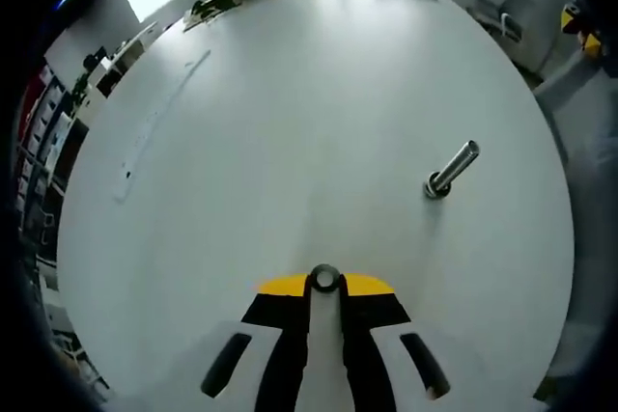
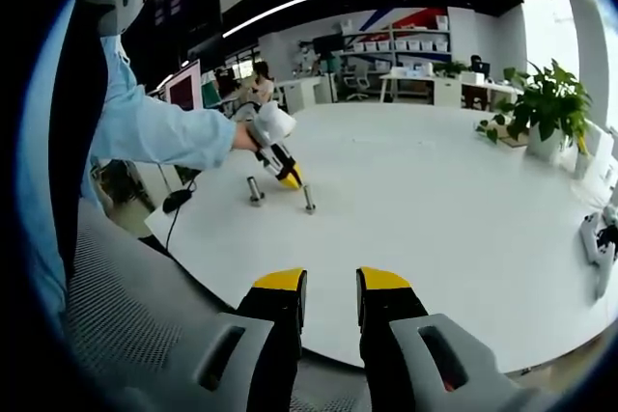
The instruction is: Place the washer onto the threaded stud by aligning its center hole with the stud, sliding it down to the base, and recovering from edge contact or off-axis alignment until the washer reaches the visible bottom stop.
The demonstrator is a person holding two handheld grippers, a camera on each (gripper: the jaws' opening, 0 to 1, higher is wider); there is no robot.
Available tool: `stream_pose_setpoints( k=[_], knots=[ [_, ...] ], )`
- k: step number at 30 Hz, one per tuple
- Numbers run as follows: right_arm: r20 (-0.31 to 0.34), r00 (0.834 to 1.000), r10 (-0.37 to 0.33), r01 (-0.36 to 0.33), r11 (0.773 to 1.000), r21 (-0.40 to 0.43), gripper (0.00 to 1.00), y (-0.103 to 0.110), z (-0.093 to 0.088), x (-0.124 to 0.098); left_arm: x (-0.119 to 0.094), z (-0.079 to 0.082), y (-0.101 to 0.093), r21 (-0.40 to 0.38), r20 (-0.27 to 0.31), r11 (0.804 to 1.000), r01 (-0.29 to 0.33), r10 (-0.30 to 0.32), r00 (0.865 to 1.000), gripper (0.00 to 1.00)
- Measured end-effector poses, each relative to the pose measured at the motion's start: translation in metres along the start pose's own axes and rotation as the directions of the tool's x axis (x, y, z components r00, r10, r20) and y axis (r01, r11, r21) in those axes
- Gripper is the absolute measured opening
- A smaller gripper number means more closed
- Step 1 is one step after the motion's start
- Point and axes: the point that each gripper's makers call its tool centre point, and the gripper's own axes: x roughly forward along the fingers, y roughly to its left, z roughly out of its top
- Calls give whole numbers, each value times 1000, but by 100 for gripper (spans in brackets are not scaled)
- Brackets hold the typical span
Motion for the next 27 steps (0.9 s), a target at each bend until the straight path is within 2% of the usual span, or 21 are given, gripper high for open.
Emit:
stream_pose_setpoints(
  k=[11,23,27],
  knots=[
    [2,1000,1,-1,1000,-2,23,-3,-3,-3,-27,18,-10,16,44,1000,-12,11,999,9],
    [23,1000,0,0,1000,0,23,-5,-2,-5,-41,43,-41,60,71,998,20,-24,997,9],
    [28,1000,0,0,1000,1,23,-5,-2,-6,-41,58,-54,84,92,996,44,-51,994,9]
  ],
)
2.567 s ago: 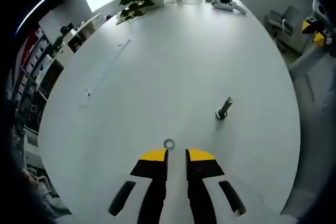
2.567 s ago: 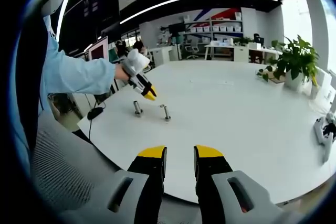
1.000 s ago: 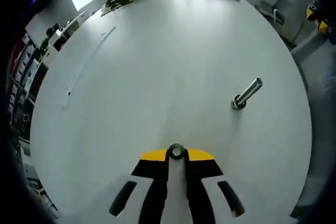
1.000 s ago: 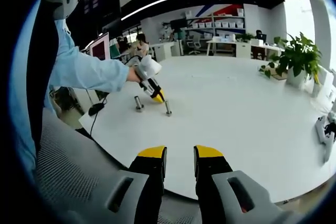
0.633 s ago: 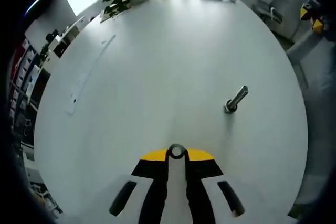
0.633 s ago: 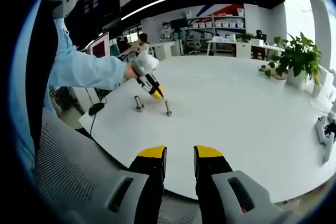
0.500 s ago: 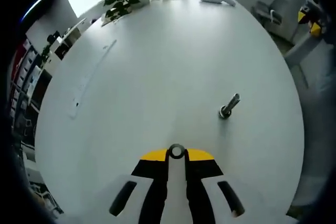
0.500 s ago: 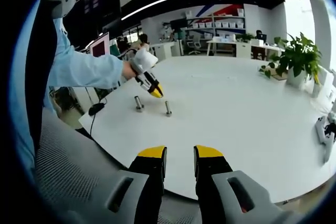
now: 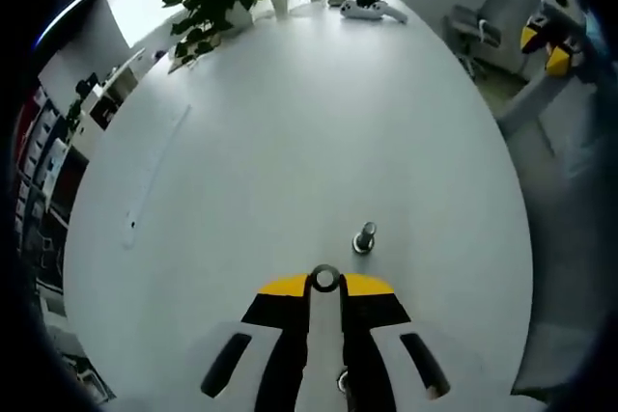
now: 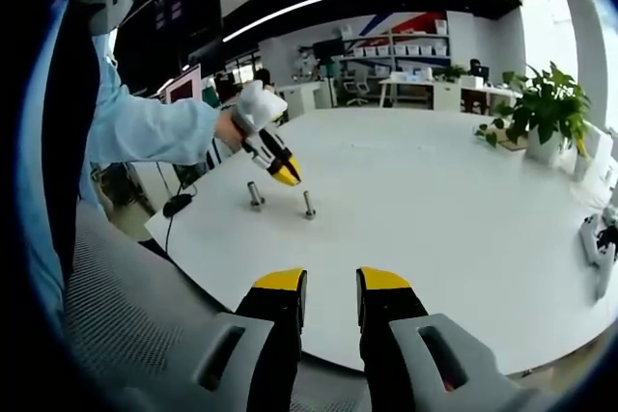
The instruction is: Place the washer onto the threaded stud by aligning its center hole with the stud, sliding it down to the base, and recovering from edge contact or off-axis alignment until the washer reaches the visible bottom stop.
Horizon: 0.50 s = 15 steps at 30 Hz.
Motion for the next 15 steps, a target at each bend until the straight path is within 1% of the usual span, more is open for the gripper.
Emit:
stream_pose_setpoints(
  k=[4,7,11,15],
  knots=[
    [3,1000,1,-1,1000,1,23,0,0,0,4,11,-10,23,8,1000,19,-19,1000,9],
    [4,1000,1,-1,1000,1,23,-1,0,0,7,17,-13,27,12,999,28,-28,1000,9],
    [5,1000,2,-2,1000,1,23,-1,0,0,9,22,-17,26,17,999,44,-45,999,9],
    [4,1000,3,-3,1000,2,23,-1,-1,0,13,24,-20,17,19,998,67,-68,998,9]
  ],
)
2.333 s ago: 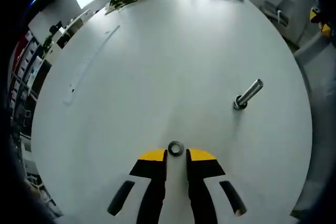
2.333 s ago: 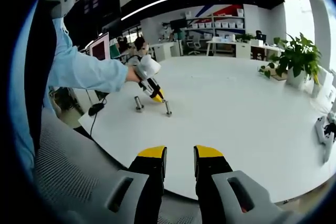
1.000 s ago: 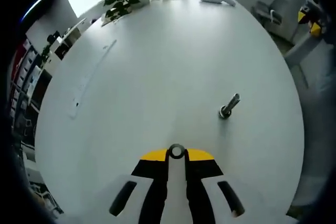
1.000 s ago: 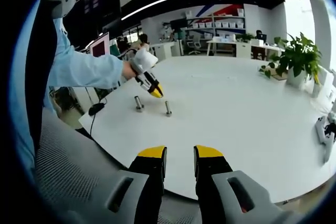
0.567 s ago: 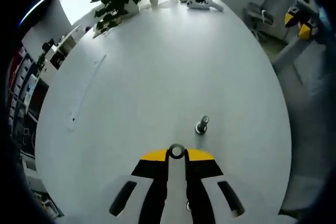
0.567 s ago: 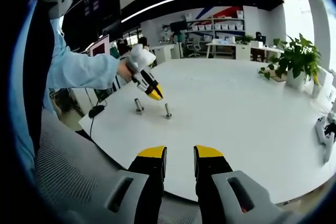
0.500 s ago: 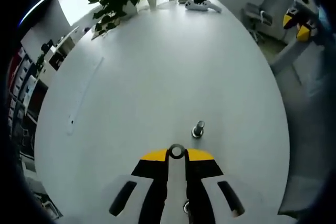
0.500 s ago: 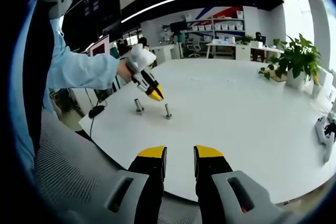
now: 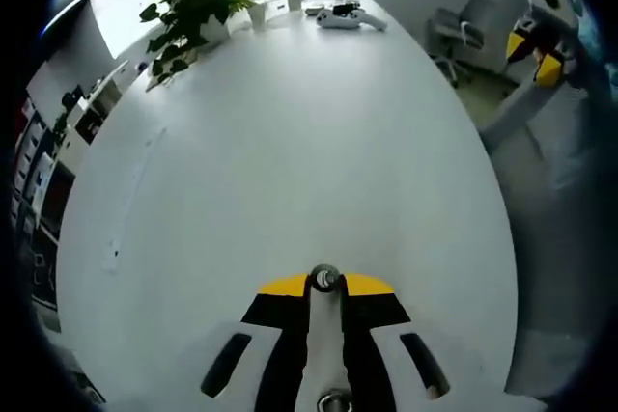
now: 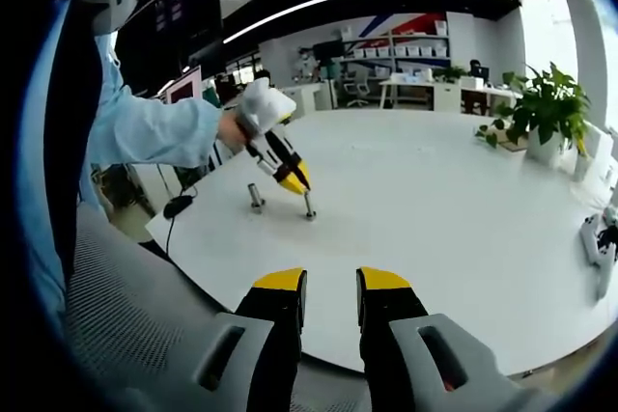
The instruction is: Place the washer onto the threaded stud by aligning its center hole with the stud, sliding it down to the base, and recovering from edge contact or off-axis alignment until the washer reaches the visible bottom stop.
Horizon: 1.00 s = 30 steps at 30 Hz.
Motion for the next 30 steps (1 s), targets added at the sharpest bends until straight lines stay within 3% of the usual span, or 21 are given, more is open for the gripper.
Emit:
stream_pose_setpoints(
  k=[19,28,30],
  knots=[
    [-2,1000,1,-1,1000,-1,23,-1,-2,0,16,-8,-2,-22,-29,999,25,-26,999,9],
    [-5,1000,0,0,1000,1,23,-1,-3,1,39,-20,-5,-11,-75,999,41,-41,996,9],
    [-6,1000,0,0,1000,0,23,-1,-3,1,41,-27,-12,0,-109,996,90,-90,990,10]
  ],
)
